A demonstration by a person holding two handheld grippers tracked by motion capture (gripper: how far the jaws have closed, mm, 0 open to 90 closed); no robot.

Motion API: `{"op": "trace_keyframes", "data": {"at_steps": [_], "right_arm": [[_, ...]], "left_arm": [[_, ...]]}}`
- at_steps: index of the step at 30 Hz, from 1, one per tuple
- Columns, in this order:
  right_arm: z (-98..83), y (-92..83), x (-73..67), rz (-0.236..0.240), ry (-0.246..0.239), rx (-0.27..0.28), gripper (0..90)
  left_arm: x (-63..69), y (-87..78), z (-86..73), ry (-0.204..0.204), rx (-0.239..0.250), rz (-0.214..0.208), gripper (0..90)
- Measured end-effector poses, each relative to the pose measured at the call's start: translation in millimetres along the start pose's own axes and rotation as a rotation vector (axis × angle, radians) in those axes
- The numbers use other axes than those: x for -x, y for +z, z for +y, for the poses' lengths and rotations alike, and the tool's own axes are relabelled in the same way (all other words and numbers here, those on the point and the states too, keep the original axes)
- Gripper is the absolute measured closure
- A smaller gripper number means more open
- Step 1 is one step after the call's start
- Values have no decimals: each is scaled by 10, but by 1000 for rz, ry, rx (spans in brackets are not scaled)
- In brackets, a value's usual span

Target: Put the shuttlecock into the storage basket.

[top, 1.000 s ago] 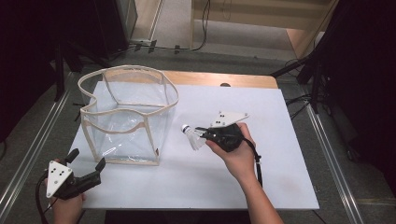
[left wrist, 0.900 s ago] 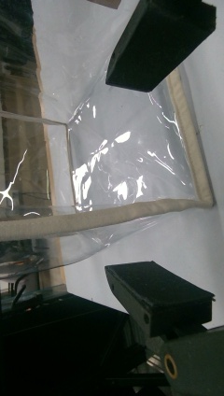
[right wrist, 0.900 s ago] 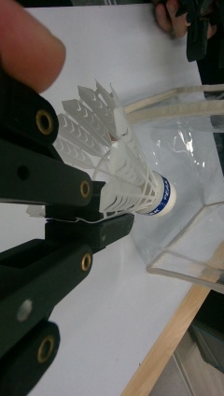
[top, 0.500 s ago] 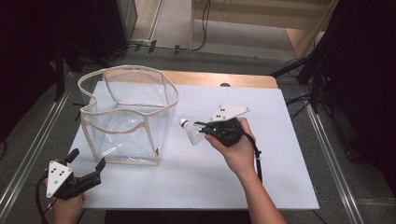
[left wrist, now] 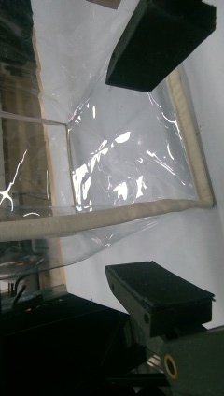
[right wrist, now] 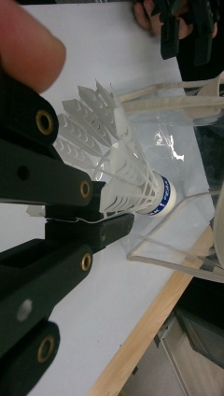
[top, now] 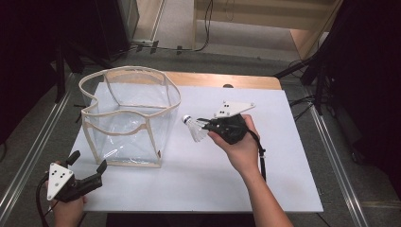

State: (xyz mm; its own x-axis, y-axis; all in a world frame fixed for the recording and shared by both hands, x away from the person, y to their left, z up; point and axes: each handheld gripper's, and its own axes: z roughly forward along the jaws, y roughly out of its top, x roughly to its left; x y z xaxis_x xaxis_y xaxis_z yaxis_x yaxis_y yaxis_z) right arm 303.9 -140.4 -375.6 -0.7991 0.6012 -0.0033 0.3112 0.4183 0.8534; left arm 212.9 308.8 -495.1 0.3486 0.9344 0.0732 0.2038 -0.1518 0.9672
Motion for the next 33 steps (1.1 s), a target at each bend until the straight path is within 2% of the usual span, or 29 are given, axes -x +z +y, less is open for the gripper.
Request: {"op": "trace_keyframes", "data": {"at_steps": [33], "right_arm": [[287,-63,51,-3,-13,46,868]], "left_arm": [[-3,-2,-1,0,3,-4,92]]}}
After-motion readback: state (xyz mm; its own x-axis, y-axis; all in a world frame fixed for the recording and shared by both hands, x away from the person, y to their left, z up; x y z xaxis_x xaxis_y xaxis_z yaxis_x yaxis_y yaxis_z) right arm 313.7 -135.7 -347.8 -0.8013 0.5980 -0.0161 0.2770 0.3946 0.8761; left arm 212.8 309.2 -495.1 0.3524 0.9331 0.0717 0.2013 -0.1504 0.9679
